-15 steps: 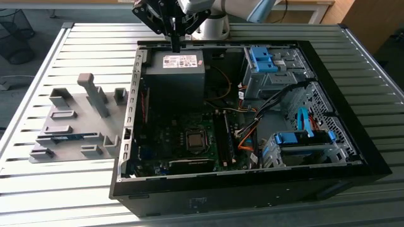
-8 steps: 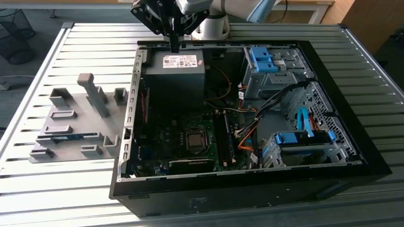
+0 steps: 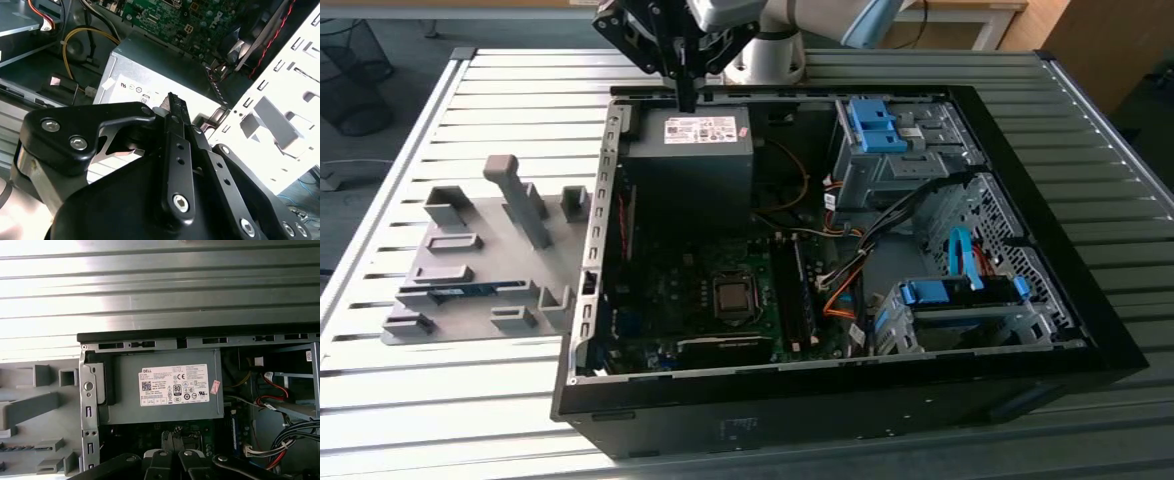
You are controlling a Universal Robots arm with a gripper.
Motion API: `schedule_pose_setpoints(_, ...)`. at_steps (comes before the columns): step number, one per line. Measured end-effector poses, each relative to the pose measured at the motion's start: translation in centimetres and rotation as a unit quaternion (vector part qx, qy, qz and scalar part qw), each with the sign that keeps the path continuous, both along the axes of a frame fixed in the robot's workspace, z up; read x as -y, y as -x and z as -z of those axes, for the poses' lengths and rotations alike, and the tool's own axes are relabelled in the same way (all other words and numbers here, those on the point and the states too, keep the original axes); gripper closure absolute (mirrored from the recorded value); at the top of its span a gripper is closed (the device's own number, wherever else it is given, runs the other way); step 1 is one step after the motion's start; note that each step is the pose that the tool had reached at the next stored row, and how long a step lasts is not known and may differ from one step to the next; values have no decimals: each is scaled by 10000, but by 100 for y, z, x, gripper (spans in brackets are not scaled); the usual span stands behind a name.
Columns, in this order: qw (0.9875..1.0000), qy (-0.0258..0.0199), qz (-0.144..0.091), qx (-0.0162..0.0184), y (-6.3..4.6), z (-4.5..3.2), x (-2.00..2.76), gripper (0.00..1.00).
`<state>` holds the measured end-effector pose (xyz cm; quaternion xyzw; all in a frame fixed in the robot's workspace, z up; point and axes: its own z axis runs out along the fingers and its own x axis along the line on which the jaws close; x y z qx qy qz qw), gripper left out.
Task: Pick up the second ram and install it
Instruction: 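Reach for the second ram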
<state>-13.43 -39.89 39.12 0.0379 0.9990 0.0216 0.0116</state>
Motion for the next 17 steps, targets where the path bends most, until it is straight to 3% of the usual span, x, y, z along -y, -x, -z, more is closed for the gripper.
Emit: schedule_pose_setpoints(17,10000,0,0,-25,43,18,0,89)
